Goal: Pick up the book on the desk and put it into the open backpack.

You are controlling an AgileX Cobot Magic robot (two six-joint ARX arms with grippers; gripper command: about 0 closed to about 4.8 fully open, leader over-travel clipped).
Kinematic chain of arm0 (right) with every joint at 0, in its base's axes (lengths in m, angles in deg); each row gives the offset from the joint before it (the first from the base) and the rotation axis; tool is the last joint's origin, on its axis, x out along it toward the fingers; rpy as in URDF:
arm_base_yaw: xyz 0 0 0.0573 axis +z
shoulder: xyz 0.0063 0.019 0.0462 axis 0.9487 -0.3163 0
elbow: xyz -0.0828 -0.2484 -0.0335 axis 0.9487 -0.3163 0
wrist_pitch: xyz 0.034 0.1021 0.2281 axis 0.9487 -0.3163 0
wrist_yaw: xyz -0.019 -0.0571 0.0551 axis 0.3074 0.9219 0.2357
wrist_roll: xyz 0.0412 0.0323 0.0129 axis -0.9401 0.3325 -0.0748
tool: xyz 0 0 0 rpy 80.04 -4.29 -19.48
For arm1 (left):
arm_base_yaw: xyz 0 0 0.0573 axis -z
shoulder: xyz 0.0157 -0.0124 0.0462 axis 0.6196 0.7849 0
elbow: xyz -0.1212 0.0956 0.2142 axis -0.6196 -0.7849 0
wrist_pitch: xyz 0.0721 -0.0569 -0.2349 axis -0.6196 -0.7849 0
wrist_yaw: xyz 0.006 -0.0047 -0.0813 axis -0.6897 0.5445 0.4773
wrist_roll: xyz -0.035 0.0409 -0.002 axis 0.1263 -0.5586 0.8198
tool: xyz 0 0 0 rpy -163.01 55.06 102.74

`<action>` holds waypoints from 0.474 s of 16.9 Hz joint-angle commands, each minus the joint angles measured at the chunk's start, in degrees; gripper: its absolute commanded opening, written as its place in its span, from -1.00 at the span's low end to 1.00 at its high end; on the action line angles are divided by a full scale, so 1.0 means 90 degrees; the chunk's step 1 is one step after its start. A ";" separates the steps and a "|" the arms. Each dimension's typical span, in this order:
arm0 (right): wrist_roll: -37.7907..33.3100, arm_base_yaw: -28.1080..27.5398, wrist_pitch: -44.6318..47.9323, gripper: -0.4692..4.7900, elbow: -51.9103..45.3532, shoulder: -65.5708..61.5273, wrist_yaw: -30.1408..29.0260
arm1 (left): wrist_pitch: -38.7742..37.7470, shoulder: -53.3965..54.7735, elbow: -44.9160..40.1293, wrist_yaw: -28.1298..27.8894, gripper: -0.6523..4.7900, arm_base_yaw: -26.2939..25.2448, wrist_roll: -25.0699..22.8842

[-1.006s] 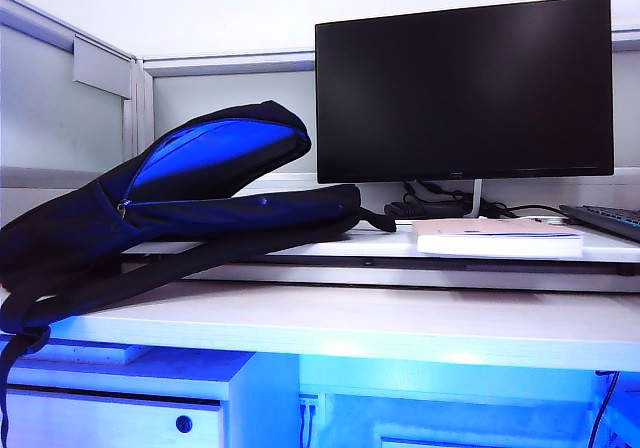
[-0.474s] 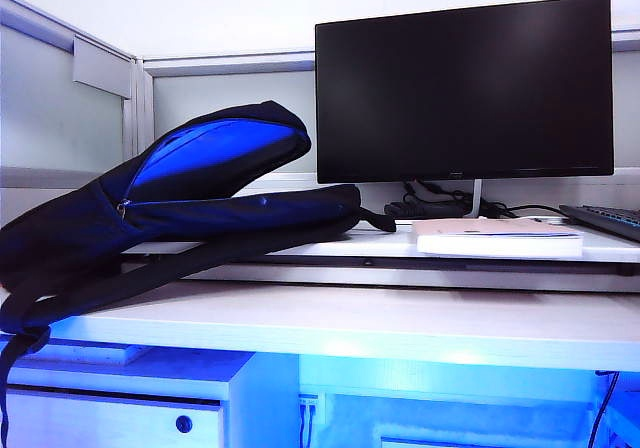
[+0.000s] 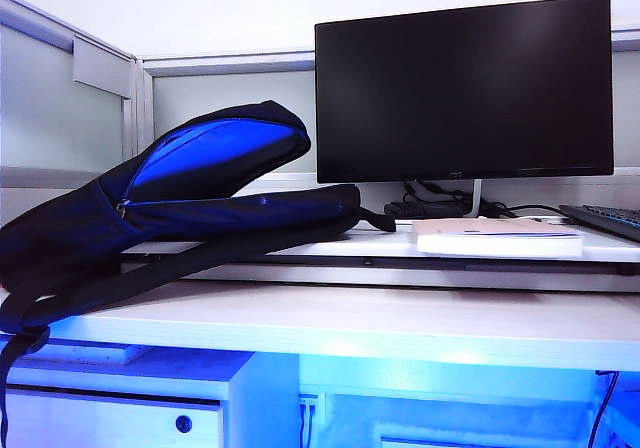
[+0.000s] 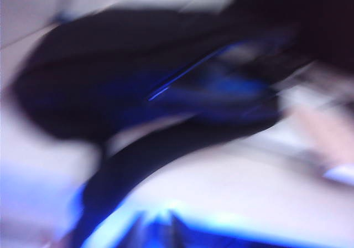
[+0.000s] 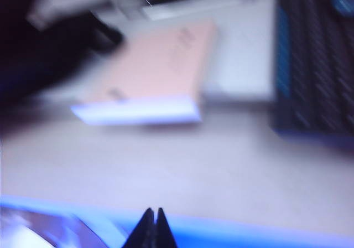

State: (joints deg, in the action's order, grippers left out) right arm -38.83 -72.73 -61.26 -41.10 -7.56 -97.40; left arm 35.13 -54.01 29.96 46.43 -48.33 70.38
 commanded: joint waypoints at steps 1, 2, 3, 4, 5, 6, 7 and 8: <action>-0.0491 0.0005 0.1098 -0.62 0.0056 0.0022 -0.0420 | 0.1309 0.0000 0.0032 0.0357 -0.45 -0.0002 0.1088; -0.0741 0.0012 0.1333 -0.55 0.0090 0.0022 -0.0420 | 0.1656 0.0000 0.0049 0.0357 -0.44 -0.0002 0.1411; -0.0979 0.0010 0.1443 -0.52 0.0151 0.0022 -0.0406 | 0.1785 0.0000 0.0134 0.0355 -0.43 -0.0002 0.1603; -0.1183 0.0012 0.1489 -0.49 0.0257 0.0022 -0.0398 | 0.1826 0.0002 0.0289 0.0357 -0.42 -0.0002 0.1717; -0.1328 0.0012 0.1486 -0.46 0.0389 0.0022 -0.0396 | 0.1836 0.0002 0.0457 0.0357 -0.42 -0.0002 0.1756; -0.1365 0.0012 0.1503 -0.39 0.0588 0.0022 -0.0396 | 0.1838 0.0032 0.0814 0.0345 -0.42 -0.0002 0.1753; -0.1379 0.0012 0.1513 -0.38 0.0758 0.0022 -0.0393 | 0.1843 0.0126 0.1115 0.0277 -0.42 -0.0002 0.1758; -0.1532 0.0012 0.1515 -0.38 0.0872 0.0019 -0.0391 | 0.1848 0.0260 0.1353 0.0255 -0.42 -0.0002 0.1795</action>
State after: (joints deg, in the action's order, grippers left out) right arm -51.12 -72.69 -48.74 -34.25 -7.56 -100.79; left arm 51.31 -52.72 40.61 49.25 -48.31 86.20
